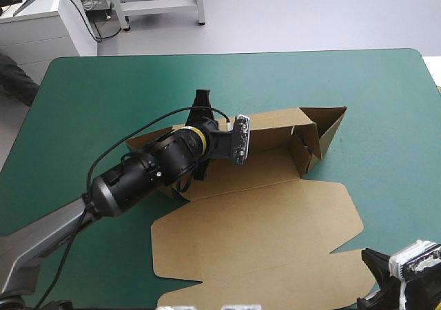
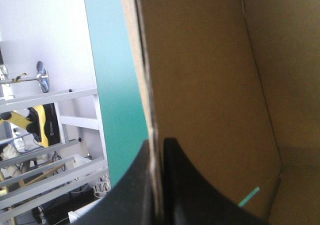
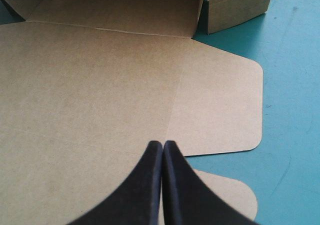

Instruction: Fold the box

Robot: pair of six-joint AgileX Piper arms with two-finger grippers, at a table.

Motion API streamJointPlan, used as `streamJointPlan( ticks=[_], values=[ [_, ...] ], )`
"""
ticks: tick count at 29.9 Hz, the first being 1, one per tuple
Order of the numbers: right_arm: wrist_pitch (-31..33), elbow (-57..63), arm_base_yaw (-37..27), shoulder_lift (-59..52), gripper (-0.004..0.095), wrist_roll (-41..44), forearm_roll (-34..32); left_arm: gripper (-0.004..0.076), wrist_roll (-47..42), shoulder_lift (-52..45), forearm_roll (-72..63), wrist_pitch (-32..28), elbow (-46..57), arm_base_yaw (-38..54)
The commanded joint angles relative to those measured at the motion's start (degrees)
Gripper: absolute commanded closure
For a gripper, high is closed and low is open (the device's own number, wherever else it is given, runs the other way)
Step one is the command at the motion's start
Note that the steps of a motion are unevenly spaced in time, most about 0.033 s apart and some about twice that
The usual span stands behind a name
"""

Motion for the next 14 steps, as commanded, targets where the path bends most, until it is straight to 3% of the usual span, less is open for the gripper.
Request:
streamJointPlan(
  ticks=[1, 8, 14],
  values=[
    [-4.12, -1.34, -0.19, 0.93, 0.0927, -0.36, -0.3, 0.0732, -2.81, -5.3, 5.23, -7.15, 3.85, -0.57],
    [-4.12, -1.34, -0.19, 1.02, 0.0926, -0.36, -0.3, 0.0732, -9.46, -5.81, 10.68, -13.98, 11.08, 0.78],
    [-4.12, -1.34, -0.19, 1.02, 0.0927, -0.36, -0.3, 0.0732, -24.87, -5.81, 24.23, -20.59, 13.98, 3.42]
  ],
)
